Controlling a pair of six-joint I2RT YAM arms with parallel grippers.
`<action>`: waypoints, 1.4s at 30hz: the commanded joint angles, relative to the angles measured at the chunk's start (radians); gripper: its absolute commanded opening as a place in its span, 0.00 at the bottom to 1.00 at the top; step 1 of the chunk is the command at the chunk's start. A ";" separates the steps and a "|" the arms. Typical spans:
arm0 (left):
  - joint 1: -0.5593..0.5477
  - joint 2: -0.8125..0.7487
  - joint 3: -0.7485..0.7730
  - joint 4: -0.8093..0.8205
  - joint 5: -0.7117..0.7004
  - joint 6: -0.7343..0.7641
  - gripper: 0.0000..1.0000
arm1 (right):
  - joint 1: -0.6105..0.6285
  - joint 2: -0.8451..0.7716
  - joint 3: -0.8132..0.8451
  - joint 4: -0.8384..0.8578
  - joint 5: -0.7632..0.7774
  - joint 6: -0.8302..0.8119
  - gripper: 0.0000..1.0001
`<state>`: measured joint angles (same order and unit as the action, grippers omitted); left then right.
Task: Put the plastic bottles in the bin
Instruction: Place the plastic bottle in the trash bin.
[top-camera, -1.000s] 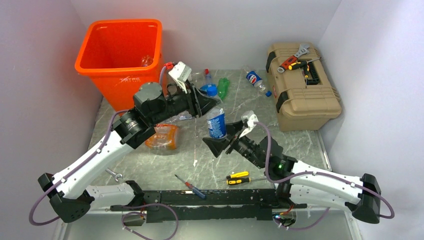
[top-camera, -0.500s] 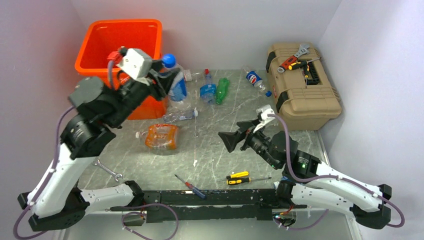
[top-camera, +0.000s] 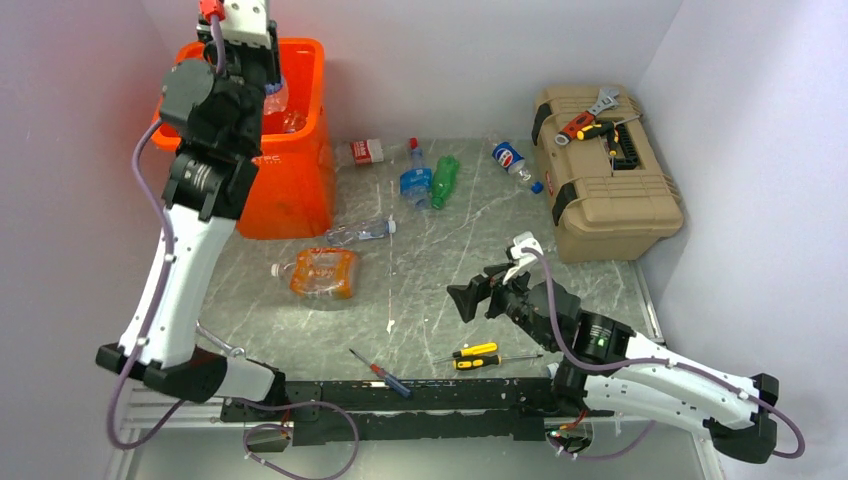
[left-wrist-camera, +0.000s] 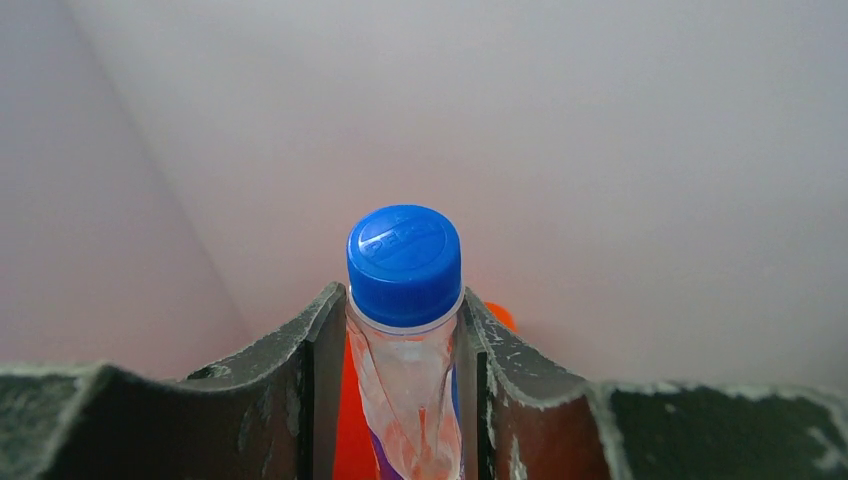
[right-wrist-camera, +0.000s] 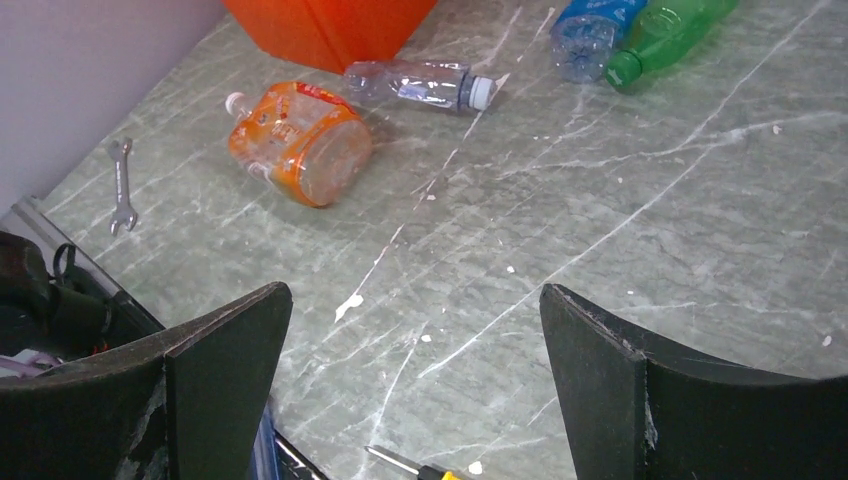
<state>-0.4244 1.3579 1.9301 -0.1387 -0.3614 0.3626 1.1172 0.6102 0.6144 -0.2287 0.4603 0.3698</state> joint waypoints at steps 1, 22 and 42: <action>0.139 0.064 0.005 0.122 0.039 -0.152 0.00 | 0.003 -0.045 -0.006 0.039 0.005 0.001 1.00; 0.368 0.285 -0.120 -0.101 0.436 -0.501 0.00 | 0.003 -0.035 -0.038 0.074 -0.001 0.004 1.00; 0.368 0.150 -0.156 -0.123 0.249 -0.558 0.99 | 0.003 0.011 0.009 0.029 0.054 0.004 1.00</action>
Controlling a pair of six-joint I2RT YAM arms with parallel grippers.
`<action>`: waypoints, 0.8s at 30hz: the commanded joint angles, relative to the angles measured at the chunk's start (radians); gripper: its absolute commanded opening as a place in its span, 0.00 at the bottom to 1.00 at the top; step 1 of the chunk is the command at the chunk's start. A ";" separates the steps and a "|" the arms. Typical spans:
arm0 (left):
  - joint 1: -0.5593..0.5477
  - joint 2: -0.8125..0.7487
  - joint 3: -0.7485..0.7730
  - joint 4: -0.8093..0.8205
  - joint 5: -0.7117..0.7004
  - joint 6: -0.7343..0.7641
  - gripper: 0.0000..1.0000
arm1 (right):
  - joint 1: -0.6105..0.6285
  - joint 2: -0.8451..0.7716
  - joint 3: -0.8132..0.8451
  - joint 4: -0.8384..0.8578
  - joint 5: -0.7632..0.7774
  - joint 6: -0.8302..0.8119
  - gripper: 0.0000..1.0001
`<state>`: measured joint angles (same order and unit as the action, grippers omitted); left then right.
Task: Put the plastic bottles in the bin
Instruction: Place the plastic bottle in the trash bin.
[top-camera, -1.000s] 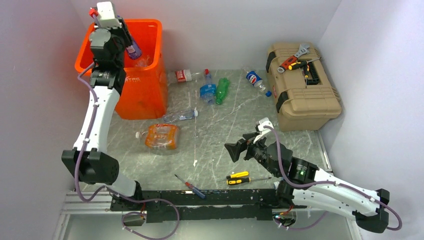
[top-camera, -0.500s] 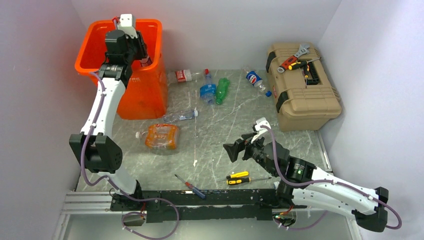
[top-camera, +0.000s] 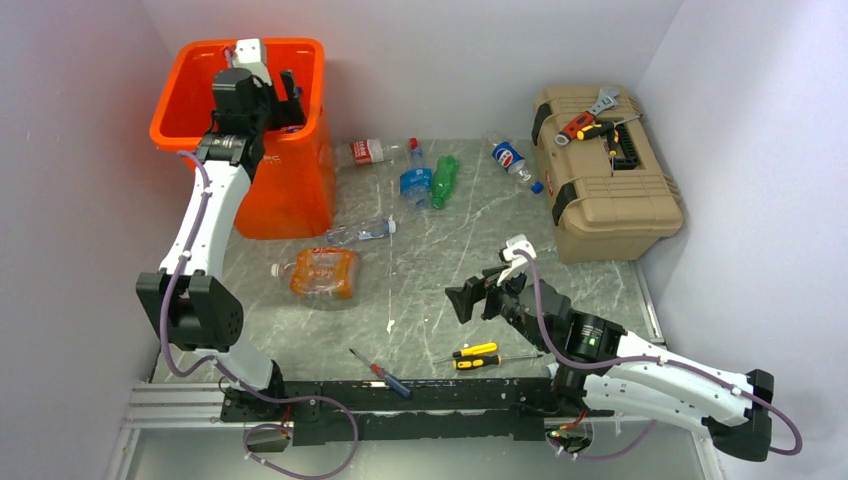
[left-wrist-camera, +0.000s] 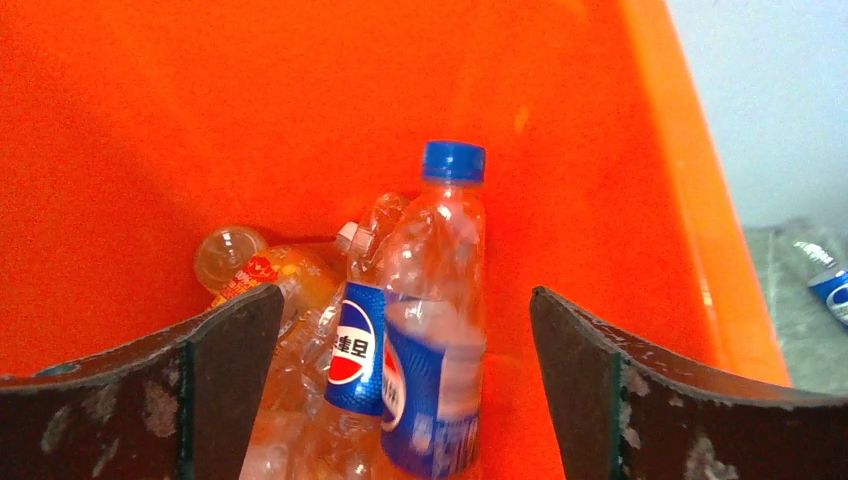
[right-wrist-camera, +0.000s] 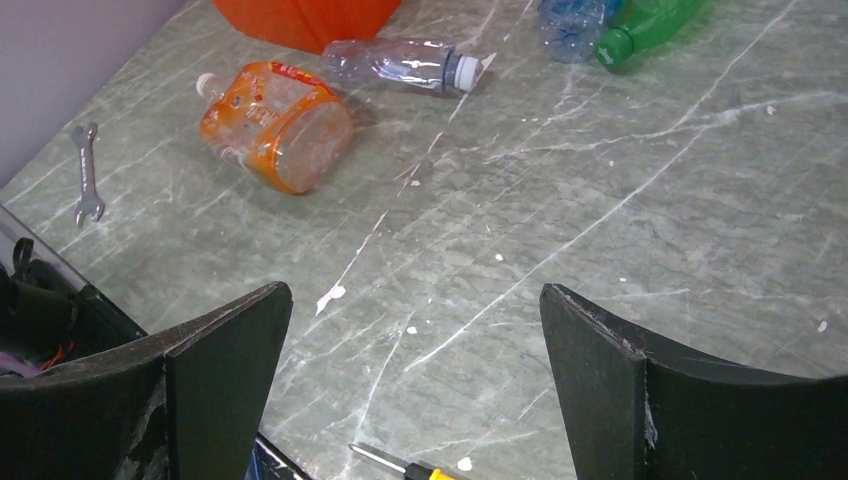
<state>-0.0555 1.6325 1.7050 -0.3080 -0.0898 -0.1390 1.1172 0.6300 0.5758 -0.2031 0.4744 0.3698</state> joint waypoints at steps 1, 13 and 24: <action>-0.002 -0.145 0.081 0.054 -0.014 -0.073 1.00 | 0.003 -0.008 0.050 0.000 0.043 0.004 1.00; -0.349 -0.353 0.065 -0.003 0.209 0.087 1.00 | 0.003 0.086 0.098 -0.011 0.080 0.018 1.00; -0.642 -0.481 -0.354 -0.156 0.164 0.233 1.00 | -0.308 0.347 0.182 -0.045 -0.033 0.188 0.98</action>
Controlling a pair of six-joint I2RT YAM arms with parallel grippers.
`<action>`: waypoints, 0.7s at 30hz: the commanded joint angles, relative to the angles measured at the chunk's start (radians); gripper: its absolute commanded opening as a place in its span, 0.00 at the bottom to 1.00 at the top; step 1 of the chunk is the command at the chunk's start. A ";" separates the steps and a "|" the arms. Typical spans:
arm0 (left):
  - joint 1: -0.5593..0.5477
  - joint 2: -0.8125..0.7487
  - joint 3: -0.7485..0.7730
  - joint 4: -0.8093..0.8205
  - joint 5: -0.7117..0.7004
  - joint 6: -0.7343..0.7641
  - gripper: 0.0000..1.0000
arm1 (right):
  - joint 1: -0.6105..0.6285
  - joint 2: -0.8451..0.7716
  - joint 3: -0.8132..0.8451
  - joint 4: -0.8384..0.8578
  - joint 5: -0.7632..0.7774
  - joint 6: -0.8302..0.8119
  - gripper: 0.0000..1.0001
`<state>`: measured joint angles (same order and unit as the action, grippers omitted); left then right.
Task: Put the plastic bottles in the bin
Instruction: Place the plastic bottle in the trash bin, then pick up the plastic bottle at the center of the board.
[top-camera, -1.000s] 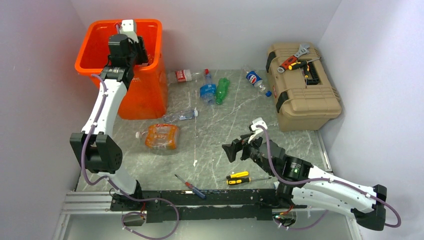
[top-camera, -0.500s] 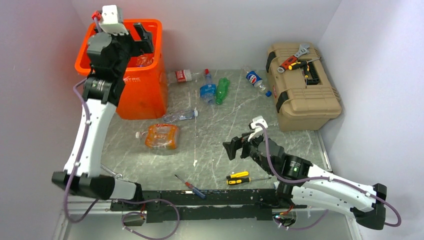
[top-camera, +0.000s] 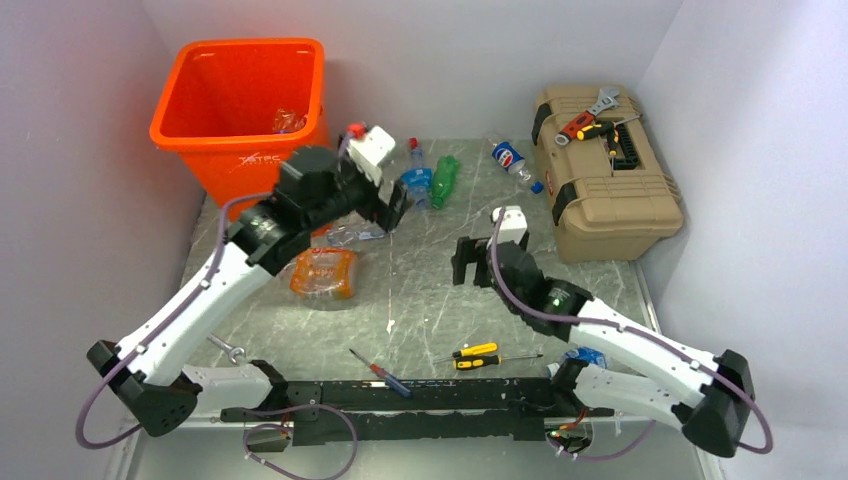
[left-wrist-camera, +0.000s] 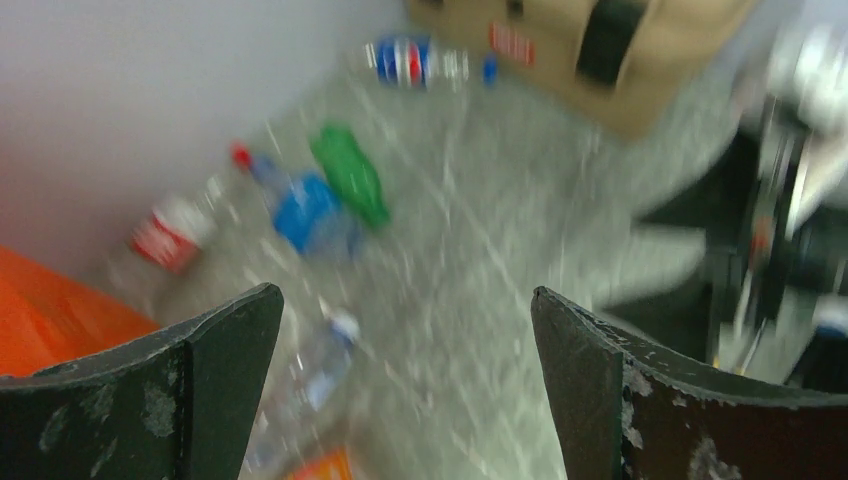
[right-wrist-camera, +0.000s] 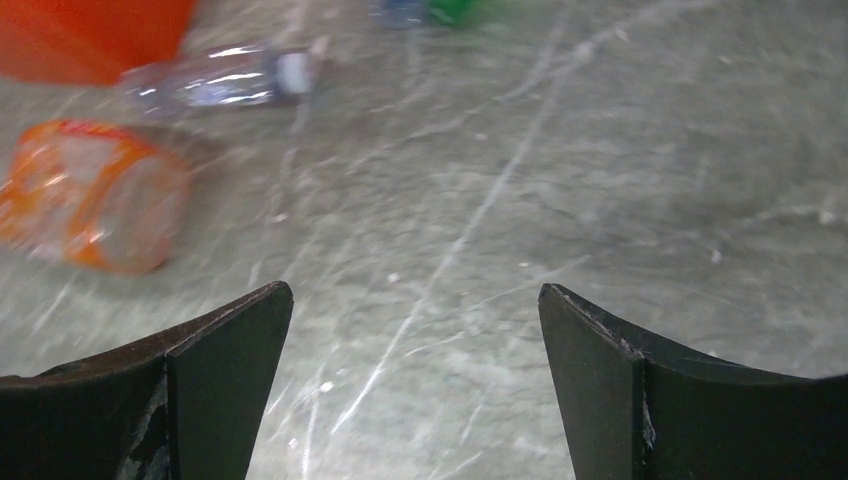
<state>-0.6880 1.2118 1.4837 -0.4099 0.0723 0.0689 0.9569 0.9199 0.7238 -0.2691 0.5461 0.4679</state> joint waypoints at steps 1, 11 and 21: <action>-0.010 -0.082 -0.175 -0.045 0.011 0.016 0.99 | -0.184 0.079 0.031 0.046 -0.137 0.102 0.98; -0.031 -0.212 -0.491 0.028 0.037 -0.062 0.99 | -0.435 0.482 0.196 0.261 -0.281 0.223 0.95; -0.090 -0.228 -0.528 0.038 -0.045 -0.037 0.99 | -0.565 0.995 0.647 0.242 -0.405 0.217 1.00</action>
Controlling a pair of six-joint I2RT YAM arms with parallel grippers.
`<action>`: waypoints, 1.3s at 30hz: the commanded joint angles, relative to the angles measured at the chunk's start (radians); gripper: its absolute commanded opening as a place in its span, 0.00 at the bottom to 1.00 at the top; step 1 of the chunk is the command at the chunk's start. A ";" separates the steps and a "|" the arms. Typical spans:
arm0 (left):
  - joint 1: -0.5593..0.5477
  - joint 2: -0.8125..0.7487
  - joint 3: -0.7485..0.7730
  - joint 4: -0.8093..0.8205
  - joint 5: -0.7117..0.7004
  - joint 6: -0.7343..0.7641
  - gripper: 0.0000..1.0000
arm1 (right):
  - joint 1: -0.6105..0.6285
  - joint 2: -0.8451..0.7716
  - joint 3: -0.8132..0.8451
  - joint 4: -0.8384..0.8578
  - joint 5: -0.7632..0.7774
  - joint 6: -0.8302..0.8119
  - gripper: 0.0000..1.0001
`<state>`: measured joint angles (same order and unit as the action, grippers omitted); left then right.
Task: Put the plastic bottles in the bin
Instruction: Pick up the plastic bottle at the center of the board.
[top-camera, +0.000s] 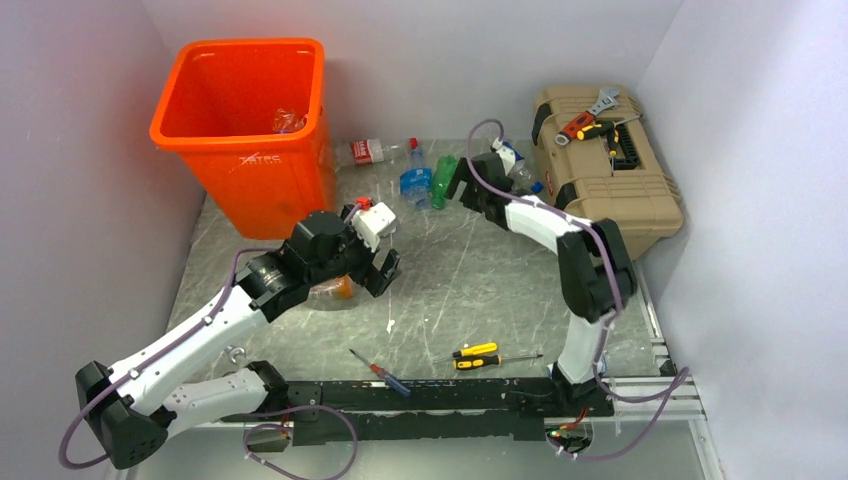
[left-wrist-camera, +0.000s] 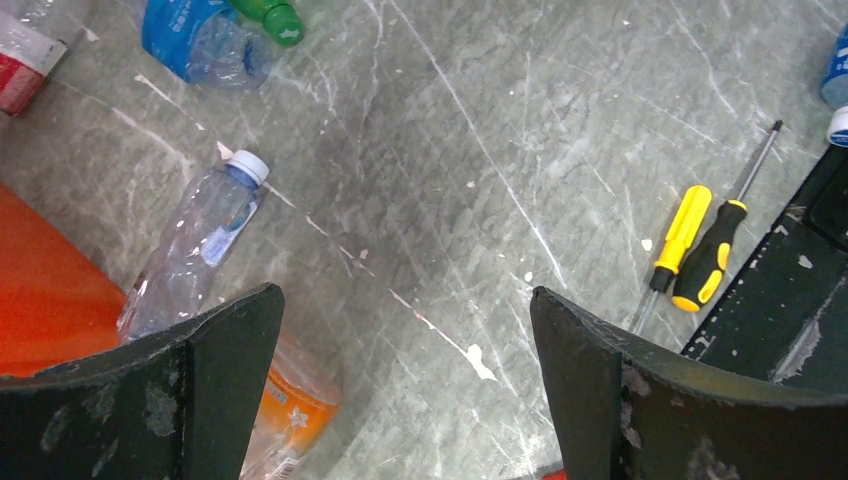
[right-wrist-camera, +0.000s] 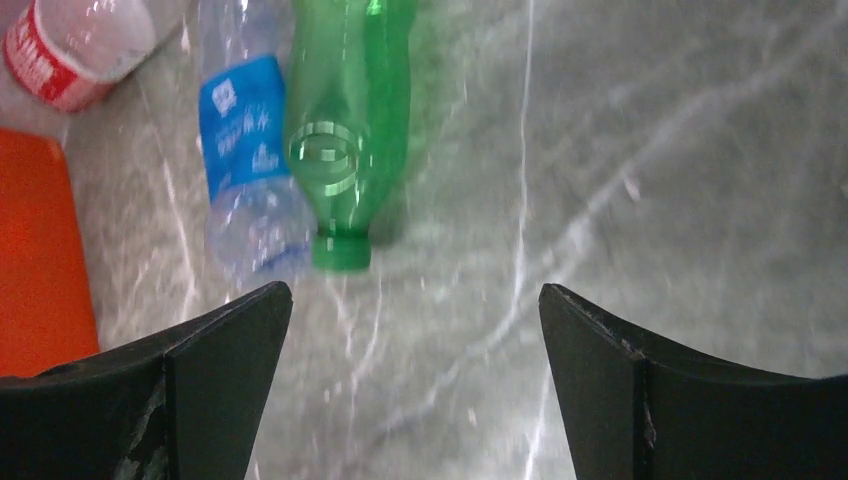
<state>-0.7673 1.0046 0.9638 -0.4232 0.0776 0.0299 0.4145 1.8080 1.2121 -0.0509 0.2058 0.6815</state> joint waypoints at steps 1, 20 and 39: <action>-0.011 -0.022 -0.008 0.051 -0.069 -0.001 0.99 | -0.028 0.148 0.203 0.008 -0.068 -0.001 1.00; -0.011 0.010 0.005 0.038 -0.076 -0.016 0.99 | -0.083 0.529 0.666 -0.165 -0.169 -0.021 0.96; -0.012 0.029 0.003 0.040 -0.075 -0.023 0.99 | -0.098 0.495 0.469 -0.049 -0.200 0.029 0.53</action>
<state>-0.7742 1.0302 0.9615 -0.4152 0.0021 0.0147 0.3191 2.3577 1.7981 -0.1364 0.0238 0.6926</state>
